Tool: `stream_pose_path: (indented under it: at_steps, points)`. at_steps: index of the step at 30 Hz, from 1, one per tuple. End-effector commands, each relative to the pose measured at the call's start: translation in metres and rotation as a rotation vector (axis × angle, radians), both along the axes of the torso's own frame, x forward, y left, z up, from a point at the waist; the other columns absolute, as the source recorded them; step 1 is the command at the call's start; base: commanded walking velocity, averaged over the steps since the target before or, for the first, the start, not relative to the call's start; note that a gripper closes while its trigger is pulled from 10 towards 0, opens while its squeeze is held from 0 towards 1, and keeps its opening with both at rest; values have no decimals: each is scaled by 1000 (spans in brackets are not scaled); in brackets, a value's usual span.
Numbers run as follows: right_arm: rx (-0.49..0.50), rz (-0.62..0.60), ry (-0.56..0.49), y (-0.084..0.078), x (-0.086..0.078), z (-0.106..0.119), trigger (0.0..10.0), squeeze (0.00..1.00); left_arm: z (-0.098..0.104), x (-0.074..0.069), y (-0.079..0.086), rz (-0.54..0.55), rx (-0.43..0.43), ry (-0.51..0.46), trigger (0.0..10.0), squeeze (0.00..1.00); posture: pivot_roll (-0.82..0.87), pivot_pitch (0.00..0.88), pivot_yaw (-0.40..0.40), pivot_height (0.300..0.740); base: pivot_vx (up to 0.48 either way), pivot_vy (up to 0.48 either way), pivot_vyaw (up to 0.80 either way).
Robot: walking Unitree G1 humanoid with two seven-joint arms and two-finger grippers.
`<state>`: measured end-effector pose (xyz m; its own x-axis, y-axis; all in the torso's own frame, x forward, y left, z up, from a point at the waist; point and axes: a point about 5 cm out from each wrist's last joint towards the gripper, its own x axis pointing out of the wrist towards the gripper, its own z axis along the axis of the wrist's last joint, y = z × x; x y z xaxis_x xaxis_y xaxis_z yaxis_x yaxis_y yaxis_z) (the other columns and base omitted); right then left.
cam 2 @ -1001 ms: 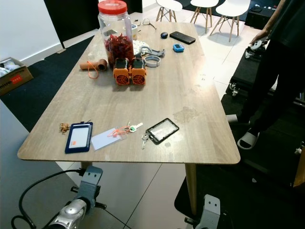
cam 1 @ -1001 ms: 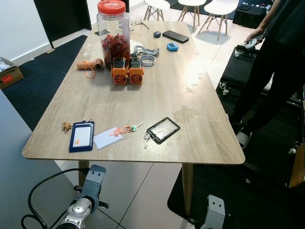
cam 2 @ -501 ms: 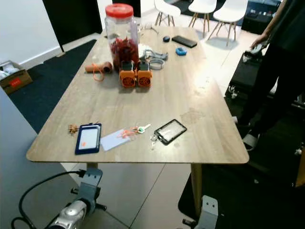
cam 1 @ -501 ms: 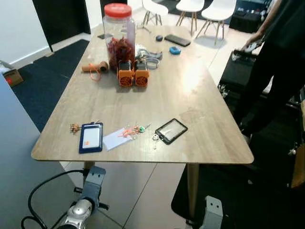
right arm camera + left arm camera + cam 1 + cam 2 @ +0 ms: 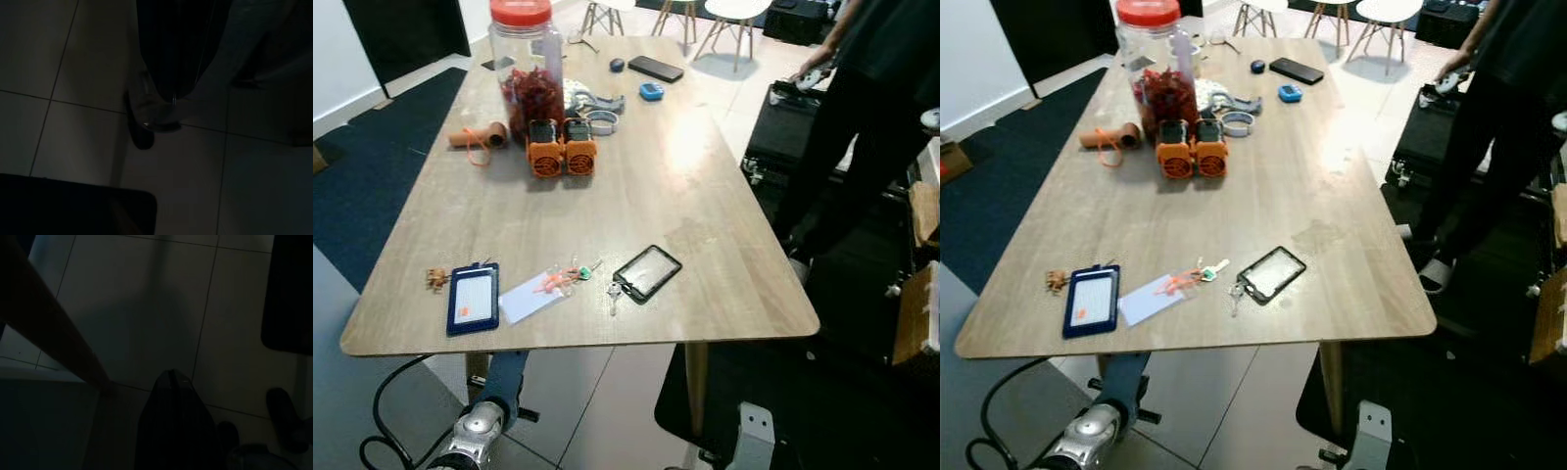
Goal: Hang keys on a hook
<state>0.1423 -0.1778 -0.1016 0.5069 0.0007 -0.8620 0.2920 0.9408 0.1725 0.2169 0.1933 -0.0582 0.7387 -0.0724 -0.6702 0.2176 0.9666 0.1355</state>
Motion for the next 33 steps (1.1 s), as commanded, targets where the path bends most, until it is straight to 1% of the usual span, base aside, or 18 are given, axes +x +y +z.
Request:
stream_pose_path:
  at_steps: [1, 3, 4, 6, 12, 14, 17, 23, 24, 33]
  points:
    - [-3, -2, 11, -1, -3, -1, 10000, 0, -2, -4, -2, -25, 4, 9, 10000, 0, 91, 40, -30, 740, 0, 0, 0]
    - [-3, -2, 11, -1, -3, -1, 10000, 0, -3, -4, -2, -27, 7, 12, 10000, 0, 91, 40, -29, 740, 0, 0, 0]
    - [-3, -3, 9, -1, -2, -1, 10000, 0, -3, -5, 0, 18, -9, 16, 10000, 0, 89, 46, -29, 740, 0, 0, 0]
    - [-2, -4, 9, -1, -2, -1, 10000, 0, -4, -5, 0, 35, -13, 19, 10000, 0, 89, 46, -29, 740, 0, 0, 0]
    - [0, -2, 15, 3, -5, -2, 10000, 0, -3, -4, 1, 23, -5, 13, 10000, 0, 90, 50, -33, 740, 0, 0, 0]
    - [0, 0, 17, 4, -6, -2, 10000, 0, -2, -3, -1, -2, 4, 14, 10000, 0, 90, 50, -33, 740, 0, 0, 0]
    - [0, 0, 19, 4, -6, -3, 10000, 0, -3, -3, -2, -32, 20, 16, 10000, 0, 87, 50, -32, 740, 0, -480, 0]
    - [-1, 0, 19, 4, -6, -2, 10000, 0, -3, -4, -3, -19, 13, 19, 10000, 0, 87, 50, -32, 740, 0, -480, 0]
    - [-4, -1, 20, 1, -4, -2, 10000, 0, -4, -4, -3, 15, -3, 21, 10000, 0, 87, 50, -33, 740, 0, 0, 0]
    - [-9, -12, 25, -7, -6, -2, 10000, 0, -3, -3, 0, 11, 5, 26, 10000, 0, 86, 49, -29, 740, 0, 0, 0]
